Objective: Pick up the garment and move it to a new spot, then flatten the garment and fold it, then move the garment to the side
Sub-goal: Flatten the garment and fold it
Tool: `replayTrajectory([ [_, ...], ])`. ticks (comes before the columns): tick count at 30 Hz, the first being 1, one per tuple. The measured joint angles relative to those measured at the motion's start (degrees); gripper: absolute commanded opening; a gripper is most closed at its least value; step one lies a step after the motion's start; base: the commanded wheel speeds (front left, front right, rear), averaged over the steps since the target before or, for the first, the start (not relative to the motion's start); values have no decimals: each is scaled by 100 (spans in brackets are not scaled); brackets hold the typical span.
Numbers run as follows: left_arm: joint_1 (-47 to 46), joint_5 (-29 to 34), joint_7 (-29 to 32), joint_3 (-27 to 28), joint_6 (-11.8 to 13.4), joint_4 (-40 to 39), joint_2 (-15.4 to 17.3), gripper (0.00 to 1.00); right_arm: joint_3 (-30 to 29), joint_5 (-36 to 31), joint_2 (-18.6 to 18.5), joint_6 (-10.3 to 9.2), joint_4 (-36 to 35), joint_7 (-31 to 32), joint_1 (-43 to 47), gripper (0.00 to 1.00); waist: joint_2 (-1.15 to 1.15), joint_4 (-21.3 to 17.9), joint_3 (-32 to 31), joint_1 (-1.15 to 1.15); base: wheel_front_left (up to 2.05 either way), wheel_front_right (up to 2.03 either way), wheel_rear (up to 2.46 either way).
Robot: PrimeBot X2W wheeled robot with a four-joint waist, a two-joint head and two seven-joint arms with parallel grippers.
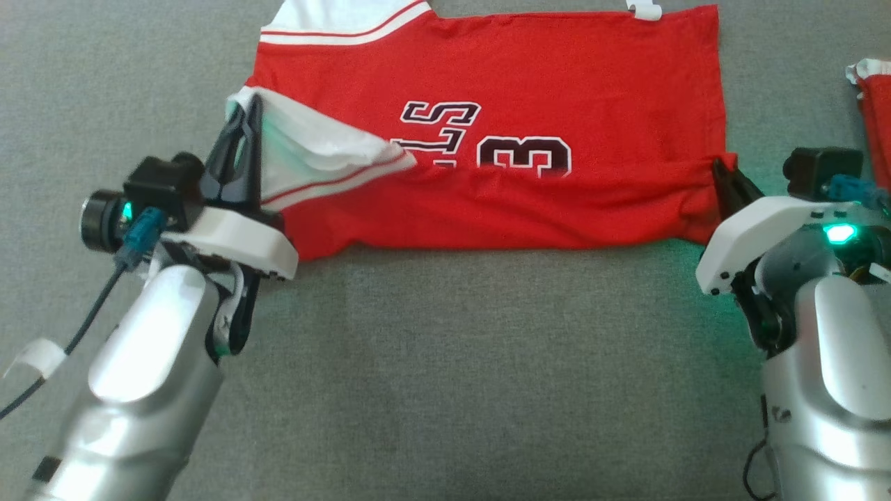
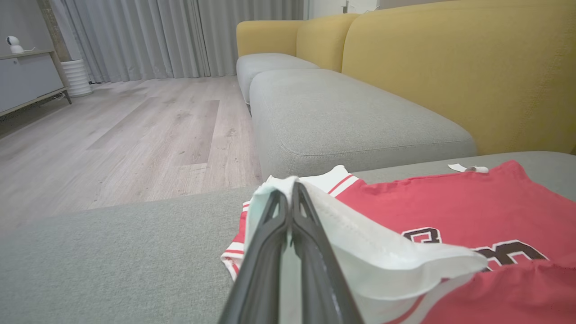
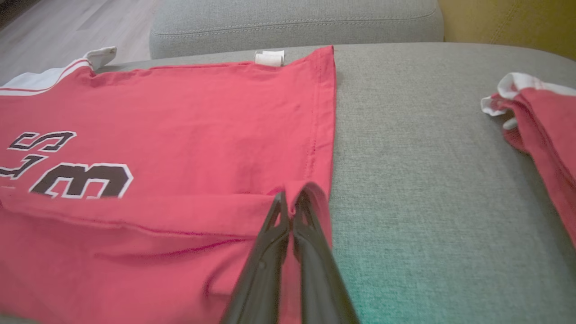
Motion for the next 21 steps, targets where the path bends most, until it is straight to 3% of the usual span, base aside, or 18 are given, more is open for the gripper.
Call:
replayTrajectory([
  [5, -184, 0, -129, 21, -99, 371, -101, 0, -59, 0, -3, 0, 245, -113, -181, 0, 0, -26, 48, 0, 0, 0, 0],
  [6, -197, 0, -130, 18, -126, 446, -120, 0, -77, 1, -3, 0, 291, -194, -220, 7, 0, -31, 55, 0, 0, 0, 0],
  [7, -202, -1, -142, 15, -143, 509, -133, 10, -79, 1, -7, 0, 331, -264, -255, 47, 0, -33, 58, 0, 0, 0, 0],
  [8, -205, -1, -177, 13, -148, 556, -146, 45, -58, 2, -10, 0, 372, -323, -286, 91, 0, -33, 57, 0, 0, 0, 0],
  [9, -209, -4, -215, 11, -151, 599, -160, 100, -58, 4, -9, 0, 404, -407, -312, 100, 0, -32, 54, -1, 0, 0, 0],
  [15, -213, -69, -425, 13, -193, 612, -238, 100, -154, 62, -10, 0, 499, -935, -342, 100, 0, 7, -47, -1, 0, 0, 0],
  [21, 341, -226, -577, 85, -104, 11, -190, 100, -279, 80, -10, 0, 144, -1382, -143, 100, 0, 77, -237, -1, 0, 0, 0],
])
